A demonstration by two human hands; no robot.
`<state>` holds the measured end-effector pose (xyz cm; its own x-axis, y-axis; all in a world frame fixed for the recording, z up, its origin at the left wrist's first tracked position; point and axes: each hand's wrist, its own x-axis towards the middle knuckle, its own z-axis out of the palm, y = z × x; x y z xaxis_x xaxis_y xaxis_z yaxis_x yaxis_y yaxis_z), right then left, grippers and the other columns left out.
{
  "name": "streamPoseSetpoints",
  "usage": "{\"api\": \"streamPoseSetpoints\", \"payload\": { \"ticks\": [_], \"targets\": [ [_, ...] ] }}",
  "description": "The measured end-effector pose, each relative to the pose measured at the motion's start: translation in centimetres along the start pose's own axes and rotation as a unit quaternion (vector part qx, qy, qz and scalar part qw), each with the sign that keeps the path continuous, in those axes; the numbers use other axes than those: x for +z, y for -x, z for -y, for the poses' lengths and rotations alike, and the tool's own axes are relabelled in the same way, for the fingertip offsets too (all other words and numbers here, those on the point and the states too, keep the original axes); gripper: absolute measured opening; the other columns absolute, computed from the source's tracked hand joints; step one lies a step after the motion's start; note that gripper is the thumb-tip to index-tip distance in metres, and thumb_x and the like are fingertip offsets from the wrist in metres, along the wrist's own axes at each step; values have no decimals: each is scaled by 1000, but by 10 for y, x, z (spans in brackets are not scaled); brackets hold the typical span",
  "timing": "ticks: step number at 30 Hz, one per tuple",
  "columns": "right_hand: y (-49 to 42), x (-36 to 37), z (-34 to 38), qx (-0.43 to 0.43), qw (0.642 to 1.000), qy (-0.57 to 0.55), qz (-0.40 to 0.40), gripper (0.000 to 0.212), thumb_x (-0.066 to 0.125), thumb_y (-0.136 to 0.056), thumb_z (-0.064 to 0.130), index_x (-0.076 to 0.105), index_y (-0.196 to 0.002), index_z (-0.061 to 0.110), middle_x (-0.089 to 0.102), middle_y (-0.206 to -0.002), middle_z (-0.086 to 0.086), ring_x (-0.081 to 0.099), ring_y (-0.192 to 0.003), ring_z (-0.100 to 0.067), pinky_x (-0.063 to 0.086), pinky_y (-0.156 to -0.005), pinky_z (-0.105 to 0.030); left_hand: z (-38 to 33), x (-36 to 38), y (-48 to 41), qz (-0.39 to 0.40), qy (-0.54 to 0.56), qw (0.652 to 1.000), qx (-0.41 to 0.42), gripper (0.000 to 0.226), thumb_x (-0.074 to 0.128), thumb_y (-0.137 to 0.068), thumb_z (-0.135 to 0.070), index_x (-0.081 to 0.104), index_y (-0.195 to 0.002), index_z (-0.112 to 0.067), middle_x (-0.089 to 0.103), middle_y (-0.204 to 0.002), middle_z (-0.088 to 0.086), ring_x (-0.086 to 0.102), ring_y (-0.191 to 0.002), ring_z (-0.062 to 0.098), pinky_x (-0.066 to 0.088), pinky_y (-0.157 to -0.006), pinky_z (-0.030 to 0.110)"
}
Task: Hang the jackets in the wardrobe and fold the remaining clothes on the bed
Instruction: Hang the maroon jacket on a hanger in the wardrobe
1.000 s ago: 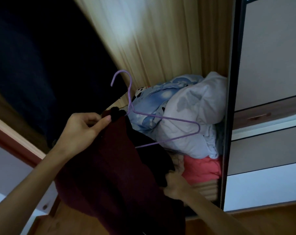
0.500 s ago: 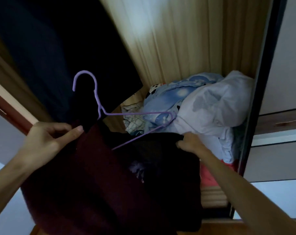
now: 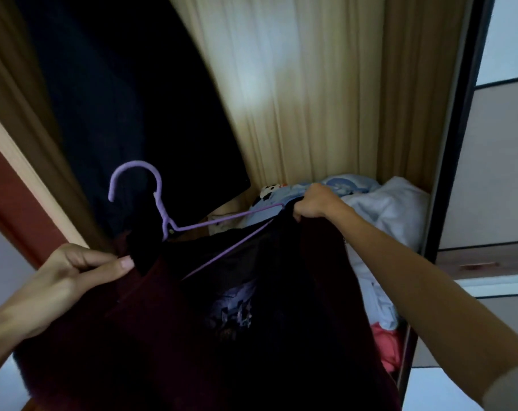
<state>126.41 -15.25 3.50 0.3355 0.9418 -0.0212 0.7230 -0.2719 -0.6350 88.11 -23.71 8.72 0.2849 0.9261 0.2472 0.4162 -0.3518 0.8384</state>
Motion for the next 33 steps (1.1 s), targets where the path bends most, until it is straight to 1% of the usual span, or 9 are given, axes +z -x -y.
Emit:
{"api": "streamPoseSetpoints", "payload": {
  "ticks": [4, 7, 11, 16, 19, 21, 24, 28, 33],
  "targets": [
    [-2, -1, 9, -1, 999, 31, 23, 26, 78, -70, 22, 64, -84, 4, 64, -88, -11, 60, -75, -26, 41, -53, -26, 4, -17, 2, 25, -1, 1000, 18, 50, 85, -59, -53, 81, -73, -5, 73, -75, 25, 73, -65, 35, 56, -60, 20],
    [0, -9, 21, -6, 999, 8, 45, 20, 79, -66, 15, 67, -76, 3, 65, -83, -12, 61, -71, -26, 43, -51, -26, 7, -17, -3, 8, -56, 998, 8, 32, 74, -74, -45, 82, -71, -13, 72, -70, 23, 66, -66, 51, 49, -62, 33],
    [20, -33, 46, -33, 998, 26, 48, 17, 77, -65, 15, 68, -73, 3, 62, -74, -9, 56, -60, -22, 36, -45, -23, 13, -10, -16, -1, -140, 990, 34, 55, 71, -77, -60, 74, -61, -8, 60, -54, 23, 54, -42, 28, 36, -45, 36],
    [70, -26, 94, -129, 991, -21, 26, 16, 73, -65, 13, 62, -61, 3, 51, -54, -4, 48, -51, -20, 31, -45, -24, 11, 22, -30, 12, -174, 983, 56, 49, 70, -85, -43, 65, -56, -3, 57, -54, 20, 47, -43, 16, 35, -44, 32],
    [102, -13, 103, -220, 963, -136, 70, 27, 75, -73, 17, 73, -100, 17, 68, -78, 6, 62, -70, -8, 49, -67, -27, 12, 18, -35, -31, -123, 990, 58, 58, 69, -82, -47, 60, -63, 7, 53, -59, 27, 46, -46, 20, 32, -45, 32],
    [111, -21, 91, -254, 923, -258, 132, 65, 76, -81, 17, 47, -137, 34, 71, -109, 2, 67, -95, -9, 51, -91, -26, 11, 10, -29, -62, -92, 991, 74, 60, 70, -82, -43, 54, -63, 11, 47, -54, 24, 41, -46, 19, 30, -45, 27],
    [95, -40, 62, -238, 838, -470, 141, 93, 63, -67, 1, 29, -149, 28, 68, -122, -14, 67, -100, -22, 52, -86, -25, 4, -5, -20, -140, -33, 984, 101, 54, 72, -84, -35, 54, -58, 8, 42, -52, 21, 38, -48, 17, 26, -46, 28],
    [81, -46, 47, -230, 849, -461, 115, 68, 41, -66, -6, 56, -132, -1, 69, -102, -14, 64, -79, -17, 47, -57, -15, -5, -14, -24, -176, -31, 976, 128, 54, 72, -85, -34, 53, -56, 7, 40, -51, 21, 36, -47, 17, 25, -44, 30],
    [97, -16, 74, -309, 881, -346, 96, 60, 39, -67, -16, 73, -104, 16, 77, -91, -1, 71, -83, -9, 53, -69, -18, -4, 28, -41, -92, -64, 983, 143, 63, 71, -81, -51, 55, -57, 5, 44, -49, 7, 37, -48, 14, 30, -47, 31]
  ]
}}
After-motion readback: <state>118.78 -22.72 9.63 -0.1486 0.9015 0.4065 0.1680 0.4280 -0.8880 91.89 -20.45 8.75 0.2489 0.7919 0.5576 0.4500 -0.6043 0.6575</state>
